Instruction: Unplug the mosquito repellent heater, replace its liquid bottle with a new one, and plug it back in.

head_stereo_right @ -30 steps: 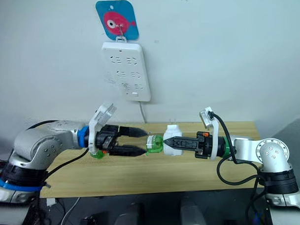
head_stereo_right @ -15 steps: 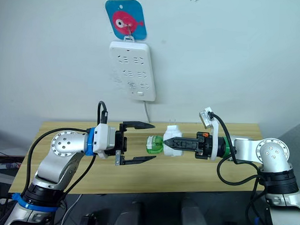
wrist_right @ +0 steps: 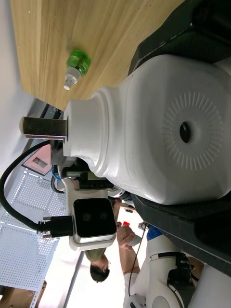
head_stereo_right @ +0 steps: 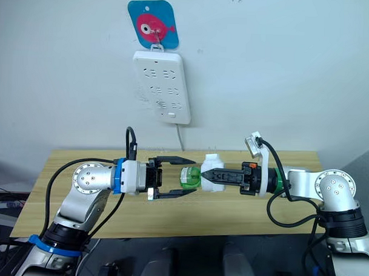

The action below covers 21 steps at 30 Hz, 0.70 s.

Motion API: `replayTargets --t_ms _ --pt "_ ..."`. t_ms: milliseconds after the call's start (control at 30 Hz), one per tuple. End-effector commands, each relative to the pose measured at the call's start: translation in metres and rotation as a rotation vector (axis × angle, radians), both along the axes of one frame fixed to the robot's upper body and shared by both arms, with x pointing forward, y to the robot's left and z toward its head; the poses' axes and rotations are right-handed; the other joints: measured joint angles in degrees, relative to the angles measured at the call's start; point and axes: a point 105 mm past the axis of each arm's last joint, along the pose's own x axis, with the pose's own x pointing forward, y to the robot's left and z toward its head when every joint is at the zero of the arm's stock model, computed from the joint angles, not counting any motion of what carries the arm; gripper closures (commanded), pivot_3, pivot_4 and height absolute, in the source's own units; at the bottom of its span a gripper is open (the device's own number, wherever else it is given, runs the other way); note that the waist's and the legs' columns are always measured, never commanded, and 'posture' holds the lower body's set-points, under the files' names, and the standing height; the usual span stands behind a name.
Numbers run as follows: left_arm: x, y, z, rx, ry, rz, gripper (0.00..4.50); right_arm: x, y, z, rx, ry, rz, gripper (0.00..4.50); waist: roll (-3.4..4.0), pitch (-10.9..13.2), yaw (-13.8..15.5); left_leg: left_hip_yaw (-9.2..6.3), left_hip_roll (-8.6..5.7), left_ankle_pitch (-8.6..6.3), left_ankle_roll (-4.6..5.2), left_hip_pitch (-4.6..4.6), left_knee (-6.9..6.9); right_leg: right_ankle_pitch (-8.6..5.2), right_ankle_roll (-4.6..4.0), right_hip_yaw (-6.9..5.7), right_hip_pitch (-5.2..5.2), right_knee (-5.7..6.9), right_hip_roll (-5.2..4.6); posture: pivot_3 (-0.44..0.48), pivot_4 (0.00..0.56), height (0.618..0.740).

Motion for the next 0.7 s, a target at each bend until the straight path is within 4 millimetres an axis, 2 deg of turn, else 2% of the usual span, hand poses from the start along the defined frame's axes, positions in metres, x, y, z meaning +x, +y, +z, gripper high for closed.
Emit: replayTargets --t_ms 33,133,233,333,567,700 --pt "-0.003 -0.003 0.015 -0.026 -0.046 -0.019 2.26 -0.003 -0.001 0.012 0.038 -0.035 0.011 1.50 0.00 0.0 -0.1 0.00 0.00 0.00 0.00 0.00 0.00 0.00 0.00 -0.01 0.00 0.00 0.00 -0.094 0.205 0.725" --pt "-0.001 0.002 0.016 -0.002 0.048 0.002 2.26 -0.003 -0.001 0.013 0.038 -0.036 0.010 1.50 0.00 0.0 -0.3 -0.02 0.00 0.00 0.00 0.01 0.00 0.00 0.00 -0.01 0.00 0.03 0.00 -0.089 0.207 0.725" --pt "0.008 0.011 0.020 0.011 0.425 0.074 2.26 -0.003 -0.002 0.013 0.039 -0.036 0.012 1.50 -0.01 0.0 -0.5 -0.06 0.01 0.00 0.00 -0.01 0.01 0.00 0.00 -0.04 0.00 0.05 0.02 -0.084 0.206 0.725" --pt "0.011 0.022 0.029 0.048 0.713 0.078 2.26 -0.004 -0.002 0.012 0.039 -0.036 0.019 1.50 -0.02 0.0 -0.8 -0.12 0.00 0.00 0.00 0.00 0.02 -0.01 0.02 -0.08 0.02 0.07 0.02 -0.082 0.206 0.725" --pt "0.007 0.031 0.054 0.080 0.995 0.051 2.26 -0.008 -0.001 0.012 0.038 -0.037 0.038 1.50 -0.01 0.0 -1.3 -0.14 0.02 0.00 0.01 0.02 -0.05 -0.03 0.02 -0.12 0.00 0.05 0.06 -0.080 0.204 0.725" --pt "0.000 0.037 0.055 0.104 1.084 0.031 2.26 -0.009 -0.002 0.011 0.035 -0.037 0.040 1.50 0.00 0.0 -1.3 -0.15 0.04 0.00 0.01 0.02 -0.07 -0.03 0.00 -0.13 -0.02 0.06 0.06 -0.079 0.203 0.725"
